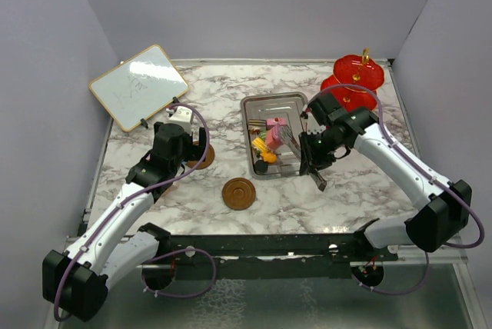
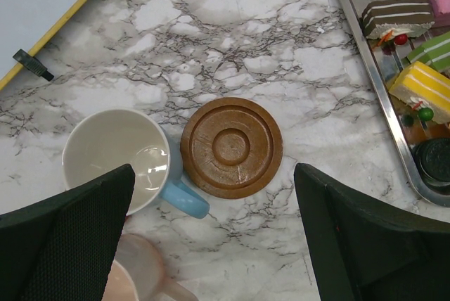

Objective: Serve the afternoon tea
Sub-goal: Adjust the dessert on the tray, then pick up the desert from the tray.

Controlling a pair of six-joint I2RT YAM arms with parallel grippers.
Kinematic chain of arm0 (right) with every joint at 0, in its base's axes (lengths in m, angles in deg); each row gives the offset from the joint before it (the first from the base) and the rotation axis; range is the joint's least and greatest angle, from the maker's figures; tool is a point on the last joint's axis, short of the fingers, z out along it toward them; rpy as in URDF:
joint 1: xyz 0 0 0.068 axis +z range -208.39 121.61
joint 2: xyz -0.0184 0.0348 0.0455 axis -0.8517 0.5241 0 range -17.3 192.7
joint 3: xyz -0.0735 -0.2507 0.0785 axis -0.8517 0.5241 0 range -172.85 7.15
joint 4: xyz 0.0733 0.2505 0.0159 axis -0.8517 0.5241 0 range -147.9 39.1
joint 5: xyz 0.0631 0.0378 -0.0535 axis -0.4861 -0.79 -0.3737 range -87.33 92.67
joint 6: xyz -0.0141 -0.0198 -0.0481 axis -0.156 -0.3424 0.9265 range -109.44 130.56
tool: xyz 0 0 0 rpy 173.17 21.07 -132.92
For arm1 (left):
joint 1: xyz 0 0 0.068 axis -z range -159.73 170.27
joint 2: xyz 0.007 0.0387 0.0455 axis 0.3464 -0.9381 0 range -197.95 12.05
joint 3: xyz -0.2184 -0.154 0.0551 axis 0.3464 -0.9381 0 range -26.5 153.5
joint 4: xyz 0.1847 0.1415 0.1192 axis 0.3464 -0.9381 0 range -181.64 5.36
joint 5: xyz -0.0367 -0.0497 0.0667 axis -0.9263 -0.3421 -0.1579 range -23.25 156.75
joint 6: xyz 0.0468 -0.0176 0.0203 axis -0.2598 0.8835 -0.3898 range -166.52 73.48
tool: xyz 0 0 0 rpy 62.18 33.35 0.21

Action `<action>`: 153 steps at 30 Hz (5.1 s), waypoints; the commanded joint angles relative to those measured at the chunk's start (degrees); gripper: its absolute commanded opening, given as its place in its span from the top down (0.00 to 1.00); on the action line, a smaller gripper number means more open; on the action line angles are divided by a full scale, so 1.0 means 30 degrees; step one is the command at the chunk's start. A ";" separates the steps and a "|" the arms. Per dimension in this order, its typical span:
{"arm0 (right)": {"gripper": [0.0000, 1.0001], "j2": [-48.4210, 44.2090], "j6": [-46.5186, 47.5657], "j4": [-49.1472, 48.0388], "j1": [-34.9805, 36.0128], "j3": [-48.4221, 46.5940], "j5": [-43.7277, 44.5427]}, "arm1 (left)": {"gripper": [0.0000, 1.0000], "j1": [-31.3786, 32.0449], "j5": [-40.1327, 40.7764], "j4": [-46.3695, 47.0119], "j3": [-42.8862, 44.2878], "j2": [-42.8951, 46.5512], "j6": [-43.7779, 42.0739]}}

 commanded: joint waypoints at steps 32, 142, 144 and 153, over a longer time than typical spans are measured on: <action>0.86 0.1035 -0.0369 0.1327 0.0106 0.1270 0.6774 | 0.01 -0.0101 -0.0555 -0.0144 0.0416 -0.0407 0.0035; 0.58 -0.0379 -0.0610 -0.1322 0.0110 0.2798 0.2583 | 0.01 -0.0101 -0.0885 -0.0128 0.0502 -0.0843 -0.0039; 0.58 -0.0319 -0.0574 -0.1412 0.0090 0.2872 0.2477 | 0.01 -0.0120 -0.0885 -0.0122 0.0497 -0.0836 -0.0018; 0.56 -0.0323 -0.0511 -0.1726 0.0107 0.2874 0.2101 | 0.01 -0.0093 -0.0906 -0.0128 0.0526 -0.0869 -0.0038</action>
